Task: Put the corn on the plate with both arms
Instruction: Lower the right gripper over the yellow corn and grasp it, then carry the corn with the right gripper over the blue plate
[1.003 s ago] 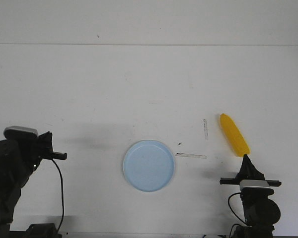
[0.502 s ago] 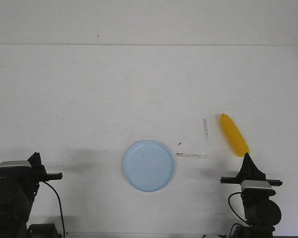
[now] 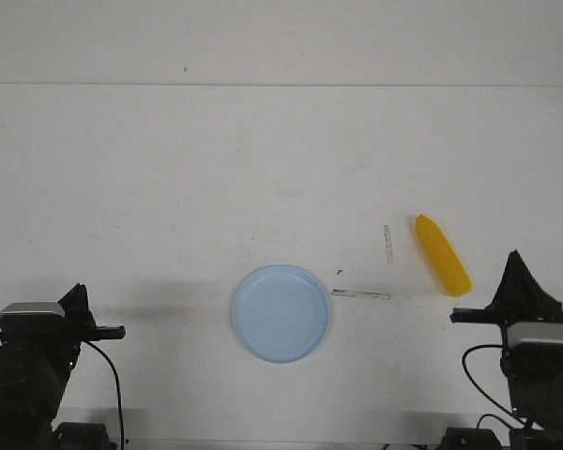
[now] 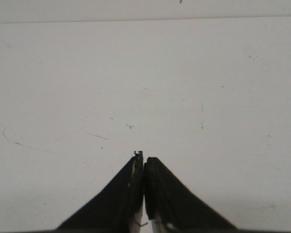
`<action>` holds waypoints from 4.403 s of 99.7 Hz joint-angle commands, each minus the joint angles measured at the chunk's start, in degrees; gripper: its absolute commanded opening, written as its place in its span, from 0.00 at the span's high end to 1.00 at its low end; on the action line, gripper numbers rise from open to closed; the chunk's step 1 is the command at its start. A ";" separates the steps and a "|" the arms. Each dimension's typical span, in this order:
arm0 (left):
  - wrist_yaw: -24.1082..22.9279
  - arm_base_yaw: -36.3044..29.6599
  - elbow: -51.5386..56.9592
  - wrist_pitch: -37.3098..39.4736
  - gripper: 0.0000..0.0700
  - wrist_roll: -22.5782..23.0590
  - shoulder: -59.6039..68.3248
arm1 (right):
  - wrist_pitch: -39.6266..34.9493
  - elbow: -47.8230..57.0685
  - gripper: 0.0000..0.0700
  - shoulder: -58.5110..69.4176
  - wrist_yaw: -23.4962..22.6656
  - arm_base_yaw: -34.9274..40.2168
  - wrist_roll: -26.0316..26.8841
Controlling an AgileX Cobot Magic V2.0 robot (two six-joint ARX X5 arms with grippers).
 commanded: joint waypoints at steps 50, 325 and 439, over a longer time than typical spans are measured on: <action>-0.31 -1.62 0.66 0.63 1.00 0.15 0.20 | -38.25 40.63 0.93 49.05 -9.09 0.07 -11.58; -3.34 -6.60 0.66 -0.61 1.00 2.73 0.61 | -39.47 39.85 0.81 56.72 -4.52 39.08 10.21; -3.34 -6.60 0.66 -0.22 1.00 2.75 0.61 | -38.58 40.00 0.17 79.80 -5.01 49.48 9.25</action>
